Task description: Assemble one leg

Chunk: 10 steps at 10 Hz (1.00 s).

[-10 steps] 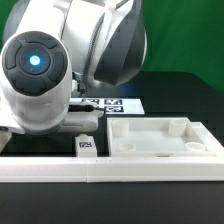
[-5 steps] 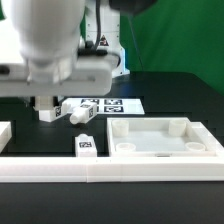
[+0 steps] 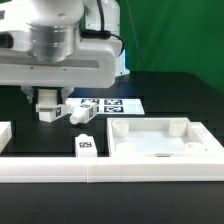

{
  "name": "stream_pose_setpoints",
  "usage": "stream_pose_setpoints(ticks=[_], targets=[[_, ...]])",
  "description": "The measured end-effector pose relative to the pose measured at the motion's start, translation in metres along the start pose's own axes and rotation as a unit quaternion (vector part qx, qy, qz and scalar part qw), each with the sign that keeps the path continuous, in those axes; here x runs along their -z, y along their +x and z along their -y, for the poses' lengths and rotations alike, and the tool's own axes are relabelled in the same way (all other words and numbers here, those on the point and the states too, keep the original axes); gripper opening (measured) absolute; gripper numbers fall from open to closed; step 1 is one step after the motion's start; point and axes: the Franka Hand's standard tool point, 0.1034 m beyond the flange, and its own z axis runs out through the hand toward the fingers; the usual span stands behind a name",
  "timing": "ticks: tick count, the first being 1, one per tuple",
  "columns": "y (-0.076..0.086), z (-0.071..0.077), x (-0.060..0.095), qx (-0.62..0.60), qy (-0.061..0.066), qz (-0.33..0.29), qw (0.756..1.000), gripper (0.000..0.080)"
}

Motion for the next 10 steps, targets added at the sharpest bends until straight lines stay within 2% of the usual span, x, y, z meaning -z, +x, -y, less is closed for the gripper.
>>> stream_pose_setpoints(ticks=[2,3,6,7,8,9,10], targets=[[0.008,0.021,0.036,-0.022,0.007,-0.067,0.997,0.0285],[0.012,0.026,0.043,-0.021,0.006,-0.101,0.995,0.0285],[0.019,0.018,0.043,-0.026,-0.010,-0.210,0.977,0.0285],[0.021,0.019,0.044,-0.038,-0.010,-0.252,0.967,0.0285],[0.015,0.034,0.039,-0.073,0.020,-0.268,0.961,0.0285],[0.016,0.054,0.042,-0.100,0.041,-0.289,0.951,0.0285],[0.023,0.079,0.048,-0.108,0.052,-0.300,0.946,0.0285]])
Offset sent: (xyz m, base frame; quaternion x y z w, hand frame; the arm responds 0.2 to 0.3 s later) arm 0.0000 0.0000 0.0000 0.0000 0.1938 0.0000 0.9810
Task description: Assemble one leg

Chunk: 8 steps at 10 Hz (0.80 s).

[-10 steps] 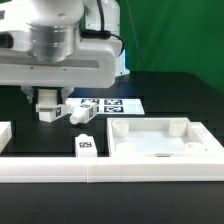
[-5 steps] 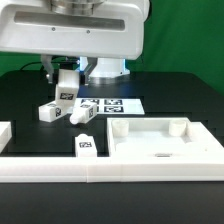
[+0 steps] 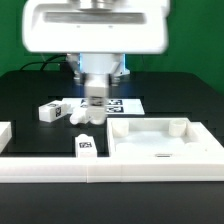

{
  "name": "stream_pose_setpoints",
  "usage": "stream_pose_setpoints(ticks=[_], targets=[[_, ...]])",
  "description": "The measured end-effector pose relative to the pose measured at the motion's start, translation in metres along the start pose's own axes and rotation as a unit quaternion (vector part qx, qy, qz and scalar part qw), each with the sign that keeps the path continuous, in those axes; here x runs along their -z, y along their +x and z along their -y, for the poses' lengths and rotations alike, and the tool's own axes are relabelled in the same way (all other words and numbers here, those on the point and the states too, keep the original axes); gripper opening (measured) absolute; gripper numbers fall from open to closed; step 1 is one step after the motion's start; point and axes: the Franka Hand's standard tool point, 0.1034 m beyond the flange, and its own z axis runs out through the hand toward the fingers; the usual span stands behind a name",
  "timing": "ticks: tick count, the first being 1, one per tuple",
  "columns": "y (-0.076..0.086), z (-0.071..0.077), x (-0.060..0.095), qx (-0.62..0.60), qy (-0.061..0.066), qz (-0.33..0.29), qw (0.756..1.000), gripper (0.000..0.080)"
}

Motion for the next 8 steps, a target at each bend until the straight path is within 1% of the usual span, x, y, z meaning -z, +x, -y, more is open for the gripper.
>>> stream_pose_setpoints(ticks=[1,2,3,4,6,7,8], targets=[[0.002,0.022,0.001,-0.002,0.008,-0.001,1.000,0.0285],[0.003,0.040,0.000,-0.003,0.012,-0.003,1.000,0.0285],[0.003,0.040,0.000,0.006,0.012,-0.002,1.000,0.0285],[0.003,0.035,0.000,0.003,0.011,-0.002,1.000,0.0285],[0.003,0.038,-0.001,0.003,0.011,-0.012,1.000,0.0285],[0.002,0.047,-0.002,0.002,0.012,-0.057,0.998,0.0285],[-0.005,0.059,-0.004,0.010,0.013,-0.080,0.997,0.0285]])
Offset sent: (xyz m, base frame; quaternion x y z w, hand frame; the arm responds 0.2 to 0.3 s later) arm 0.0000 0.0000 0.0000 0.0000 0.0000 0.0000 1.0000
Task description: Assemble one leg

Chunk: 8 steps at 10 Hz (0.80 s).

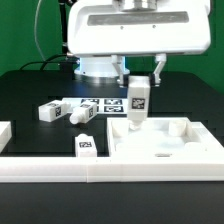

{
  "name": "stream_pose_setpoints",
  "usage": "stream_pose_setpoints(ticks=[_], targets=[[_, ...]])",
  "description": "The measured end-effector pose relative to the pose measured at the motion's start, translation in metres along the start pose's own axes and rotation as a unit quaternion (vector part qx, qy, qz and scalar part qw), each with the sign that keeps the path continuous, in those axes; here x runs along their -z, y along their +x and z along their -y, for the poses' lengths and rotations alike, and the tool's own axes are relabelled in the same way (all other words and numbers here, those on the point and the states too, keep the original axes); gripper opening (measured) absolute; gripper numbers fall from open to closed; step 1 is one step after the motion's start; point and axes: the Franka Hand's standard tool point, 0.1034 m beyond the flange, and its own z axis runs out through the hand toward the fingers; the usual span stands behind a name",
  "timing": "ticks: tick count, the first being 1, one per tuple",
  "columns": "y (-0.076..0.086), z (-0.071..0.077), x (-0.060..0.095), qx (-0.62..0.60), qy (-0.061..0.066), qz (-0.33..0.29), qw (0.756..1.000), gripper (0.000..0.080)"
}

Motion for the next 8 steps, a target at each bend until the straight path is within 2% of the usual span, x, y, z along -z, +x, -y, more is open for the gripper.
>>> stream_pose_setpoints(ticks=[2,3,5,6,8], targets=[[0.006,0.019,0.002,0.017,0.003,-0.072,0.997,0.0285],[0.008,0.019,0.001,0.015,0.003,-0.093,0.996,0.0285],[0.007,0.020,0.000,0.017,0.003,-0.089,0.996,0.0285],[0.007,0.031,0.001,0.022,0.008,-0.090,0.996,0.0285],[0.009,0.065,-0.002,0.023,0.021,-0.093,0.995,0.0285]])
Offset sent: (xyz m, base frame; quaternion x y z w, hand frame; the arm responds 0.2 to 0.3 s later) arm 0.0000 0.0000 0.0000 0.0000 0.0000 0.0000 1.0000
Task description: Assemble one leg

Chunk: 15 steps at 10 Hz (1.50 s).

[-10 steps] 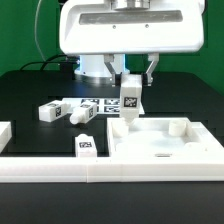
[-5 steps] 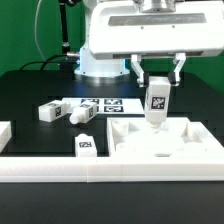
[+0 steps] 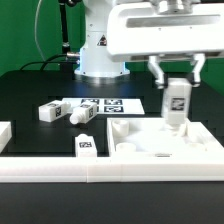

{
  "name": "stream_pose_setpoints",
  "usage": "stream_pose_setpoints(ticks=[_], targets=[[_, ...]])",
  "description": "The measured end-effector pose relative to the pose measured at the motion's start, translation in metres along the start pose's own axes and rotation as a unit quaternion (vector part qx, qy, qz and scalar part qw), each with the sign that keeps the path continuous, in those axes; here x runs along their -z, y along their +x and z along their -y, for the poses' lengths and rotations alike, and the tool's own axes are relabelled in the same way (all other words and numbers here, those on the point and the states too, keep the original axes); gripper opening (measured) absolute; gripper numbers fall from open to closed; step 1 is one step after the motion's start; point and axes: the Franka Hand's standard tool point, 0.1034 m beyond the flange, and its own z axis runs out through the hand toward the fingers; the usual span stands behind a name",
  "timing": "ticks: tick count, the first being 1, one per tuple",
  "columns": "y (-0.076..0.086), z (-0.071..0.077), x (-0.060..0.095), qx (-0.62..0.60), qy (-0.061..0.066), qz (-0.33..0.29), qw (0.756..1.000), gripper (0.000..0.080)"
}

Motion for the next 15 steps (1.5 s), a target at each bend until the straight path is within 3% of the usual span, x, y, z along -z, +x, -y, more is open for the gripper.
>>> stream_pose_setpoints(ticks=[1,4,7,15], targets=[[-0.002,0.015,-0.001,-0.007,0.005,0.000,1.000,0.0285],[-0.002,0.013,-0.001,0.003,0.004,0.000,1.000,0.0286],[-0.014,0.026,-0.008,0.025,0.006,-0.017,1.000,0.0286],[-0.023,0.023,-0.017,0.032,0.003,-0.009,0.999,0.0286]])
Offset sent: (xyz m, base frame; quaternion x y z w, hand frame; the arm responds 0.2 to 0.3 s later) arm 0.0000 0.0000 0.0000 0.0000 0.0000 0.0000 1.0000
